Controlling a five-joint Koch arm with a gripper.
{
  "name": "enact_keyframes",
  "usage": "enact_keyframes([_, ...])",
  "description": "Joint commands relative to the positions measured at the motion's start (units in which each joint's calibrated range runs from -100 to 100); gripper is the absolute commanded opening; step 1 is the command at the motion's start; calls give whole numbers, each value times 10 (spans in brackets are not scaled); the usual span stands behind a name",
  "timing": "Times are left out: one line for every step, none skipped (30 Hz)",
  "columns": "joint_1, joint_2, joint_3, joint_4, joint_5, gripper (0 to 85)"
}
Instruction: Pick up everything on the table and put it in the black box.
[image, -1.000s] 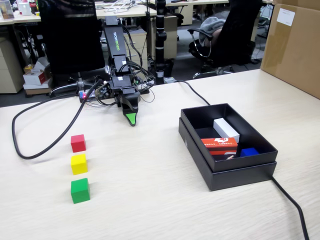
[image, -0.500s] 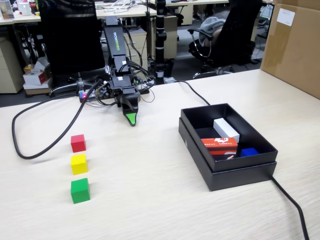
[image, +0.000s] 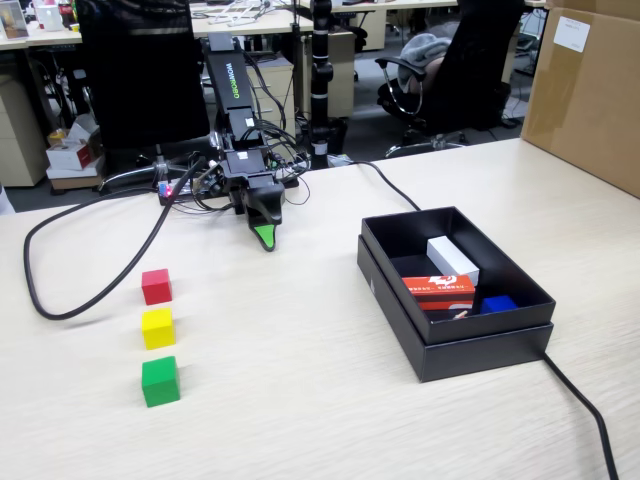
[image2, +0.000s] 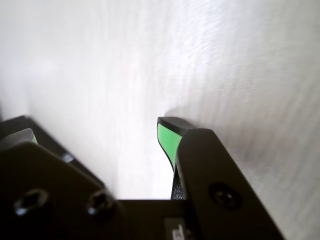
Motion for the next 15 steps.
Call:
enact_keyframes([-12, -1, 92, -146, 0, 476])
enact_keyframes([-15, -2, 119, -179, 1, 476])
enact_keyframes([-17, -1, 144, -212, 2, 476])
enact_keyframes([-19, -1, 171, -242, 3, 476])
enact_keyframes([-22, -1, 198, -273, 3, 475])
enact_keyframes([-26, -1, 226, -306, 3, 475])
enact_keyframes([-30, -1, 255, -341, 2, 475])
enact_keyframes([-34, -1, 286, -378, 2, 475])
enact_keyframes([-38, -1, 315, -414, 2, 475])
enact_keyframes([-42, 0, 341, -444, 2, 475])
enact_keyframes([-47, 2, 365, -469, 1, 475])
enact_keyframes([-53, 4, 394, -495, -6, 473])
enact_keyframes([-60, 5, 412, -509, -11, 473])
enact_keyframes([-67, 7, 430, -522, -17, 473])
enact_keyframes([-76, 12, 451, -540, -24, 472])
